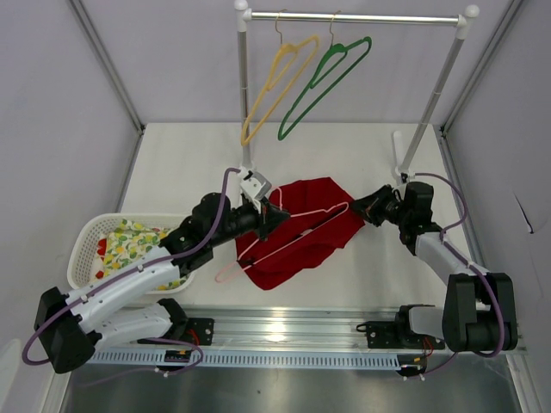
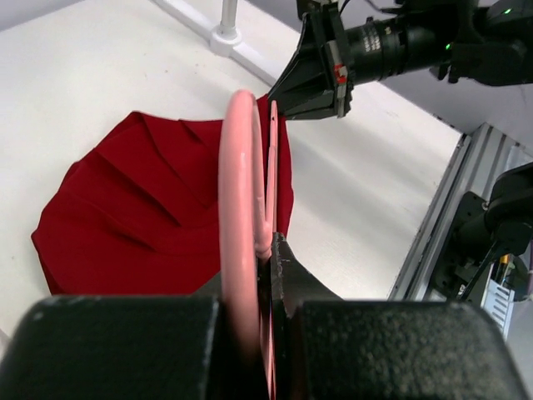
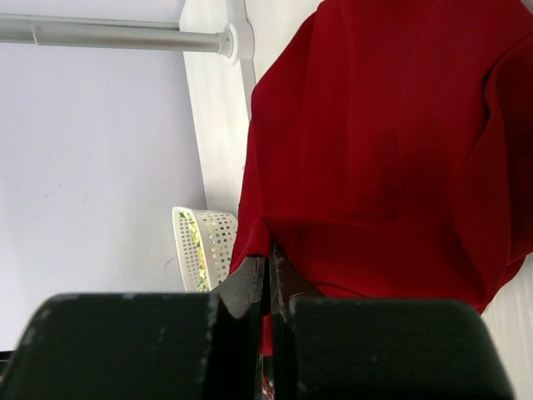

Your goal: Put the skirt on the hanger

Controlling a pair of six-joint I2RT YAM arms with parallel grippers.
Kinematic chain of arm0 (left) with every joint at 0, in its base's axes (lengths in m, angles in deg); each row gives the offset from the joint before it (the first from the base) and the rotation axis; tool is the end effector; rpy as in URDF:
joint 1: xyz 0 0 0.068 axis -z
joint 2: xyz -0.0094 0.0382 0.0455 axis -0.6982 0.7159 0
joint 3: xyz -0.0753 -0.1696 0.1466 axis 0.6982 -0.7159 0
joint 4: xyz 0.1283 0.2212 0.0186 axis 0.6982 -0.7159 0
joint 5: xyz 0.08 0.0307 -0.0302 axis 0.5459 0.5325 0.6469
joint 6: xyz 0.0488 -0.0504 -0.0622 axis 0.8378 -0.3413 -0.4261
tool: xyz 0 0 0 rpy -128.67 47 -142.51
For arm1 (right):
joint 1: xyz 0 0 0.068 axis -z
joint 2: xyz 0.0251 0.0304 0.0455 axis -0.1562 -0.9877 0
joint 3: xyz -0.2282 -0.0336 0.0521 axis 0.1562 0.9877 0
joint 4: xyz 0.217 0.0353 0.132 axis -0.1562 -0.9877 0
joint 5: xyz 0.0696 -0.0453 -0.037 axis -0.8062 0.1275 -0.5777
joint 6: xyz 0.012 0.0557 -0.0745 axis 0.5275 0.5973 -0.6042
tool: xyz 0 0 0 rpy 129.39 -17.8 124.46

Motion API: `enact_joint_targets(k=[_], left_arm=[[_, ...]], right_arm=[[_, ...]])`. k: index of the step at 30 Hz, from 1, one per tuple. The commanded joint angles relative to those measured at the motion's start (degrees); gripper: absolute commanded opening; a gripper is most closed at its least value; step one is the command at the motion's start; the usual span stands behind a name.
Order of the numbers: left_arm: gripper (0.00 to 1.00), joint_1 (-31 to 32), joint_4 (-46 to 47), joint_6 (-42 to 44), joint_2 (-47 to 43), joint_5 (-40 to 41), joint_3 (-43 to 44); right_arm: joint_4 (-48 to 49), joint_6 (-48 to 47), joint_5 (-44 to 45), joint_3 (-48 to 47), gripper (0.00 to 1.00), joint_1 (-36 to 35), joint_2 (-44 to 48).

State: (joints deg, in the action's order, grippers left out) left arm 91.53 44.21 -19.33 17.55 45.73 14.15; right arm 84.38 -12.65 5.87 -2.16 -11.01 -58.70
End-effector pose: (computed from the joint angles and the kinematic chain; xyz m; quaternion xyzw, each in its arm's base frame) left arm 0.1940 -0.2321 0.2850 0.2906 0.7011 -0.3749 0.5324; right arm 0.3003 0.0608 0.1630 0.2244 0.7947 0.4748 0.3044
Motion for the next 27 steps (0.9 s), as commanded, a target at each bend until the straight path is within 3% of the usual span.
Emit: enact_joint_targets(k=[1,6,12,18,22,24,26,27], left_arm=[[0.00,0.7,-3.8,1.4,0.1,2.1,1.6],[0.00,0.9,-7.1,0.4,1.5,7.9,1.6],[0.00,3.4,-4.6,-1.9,3.3,8.4,-0.9],[0.00,8.1,-1.5,-2.8,6.2,13.5,-1.2],[0.00,10.6,-1.0,-2.6,7.9,16.0,-0.7],[0.00,11.6,-0.8,-2.6,8.6,17.1,-0.5],[0.00,12.4,-0.6,-2.5,9.0,17.6,-0.2],[0.00,12.8,-0.6,-2.4,9.5,17.9,0.0]], right_arm=[[0.5,-1.9,3.2,-2.8,0.00,0.8,0.8],[-2.1,-5.3,5.4,-2.1,0.00,-0.5,1.9],[-11.1,-11.1,17.4,1.6,0.01,-6.2,7.7],[-16.2,-12.1,23.8,7.7,0.27,-10.0,14.7],[-23.6,-12.9,28.5,7.6,0.46,-12.5,20.7],[-26.5,-13.0,30.4,6.4,0.52,-13.5,22.8],[-30.4,-12.9,33.0,5.5,0.52,-14.9,25.9],[-31.3,-12.7,33.4,4.8,0.40,-15.5,26.9]])
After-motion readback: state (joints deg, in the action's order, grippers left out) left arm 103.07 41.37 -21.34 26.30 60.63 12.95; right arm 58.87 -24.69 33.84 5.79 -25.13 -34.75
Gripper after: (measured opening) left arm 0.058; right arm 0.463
